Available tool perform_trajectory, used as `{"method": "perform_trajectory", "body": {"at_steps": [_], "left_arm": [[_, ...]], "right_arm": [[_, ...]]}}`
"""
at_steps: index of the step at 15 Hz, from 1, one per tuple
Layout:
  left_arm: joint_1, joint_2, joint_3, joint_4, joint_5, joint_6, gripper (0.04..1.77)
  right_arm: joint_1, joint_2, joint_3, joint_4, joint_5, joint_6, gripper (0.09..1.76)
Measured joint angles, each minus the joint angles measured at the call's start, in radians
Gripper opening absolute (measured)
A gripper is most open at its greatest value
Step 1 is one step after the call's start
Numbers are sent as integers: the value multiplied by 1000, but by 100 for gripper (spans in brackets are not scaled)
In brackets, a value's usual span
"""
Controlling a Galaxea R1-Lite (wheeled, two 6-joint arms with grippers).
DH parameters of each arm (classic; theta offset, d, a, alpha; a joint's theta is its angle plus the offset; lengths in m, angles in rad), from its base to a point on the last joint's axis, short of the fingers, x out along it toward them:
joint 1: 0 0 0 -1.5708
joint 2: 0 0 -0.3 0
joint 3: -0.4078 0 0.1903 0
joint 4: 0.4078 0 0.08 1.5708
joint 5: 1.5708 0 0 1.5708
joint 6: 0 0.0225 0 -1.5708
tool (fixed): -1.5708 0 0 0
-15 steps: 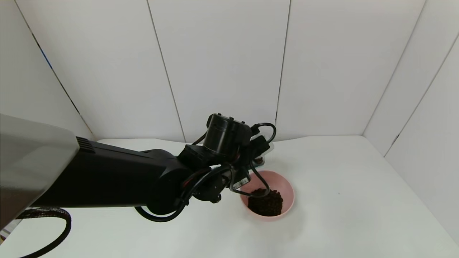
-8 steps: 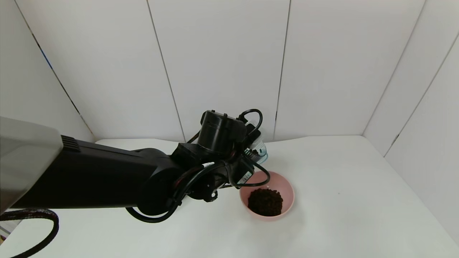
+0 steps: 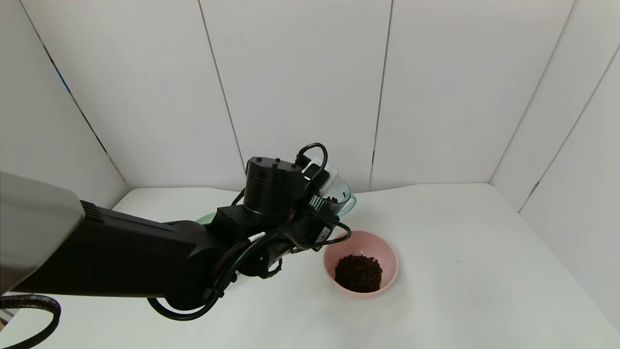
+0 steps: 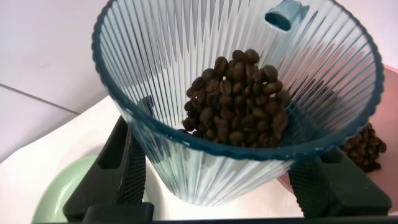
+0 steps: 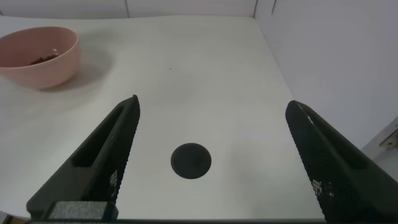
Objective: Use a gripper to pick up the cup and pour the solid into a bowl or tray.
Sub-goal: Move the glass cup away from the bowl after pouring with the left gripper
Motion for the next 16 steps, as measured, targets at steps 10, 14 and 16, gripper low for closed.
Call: {"method": "perform_trajectory", "body": {"at_steps": [10,14,16], "left_arm": [[86,68,137,-396,-15,-127,129],[102,131,151,-561,-24,-157,129],[116,166,152,-583,-22,-160,129]], "right_arm": [[0,0,0,0,0,0,171],[0,0,0,0,0,0,171],[0,0,0,0,0,0,171]]}}
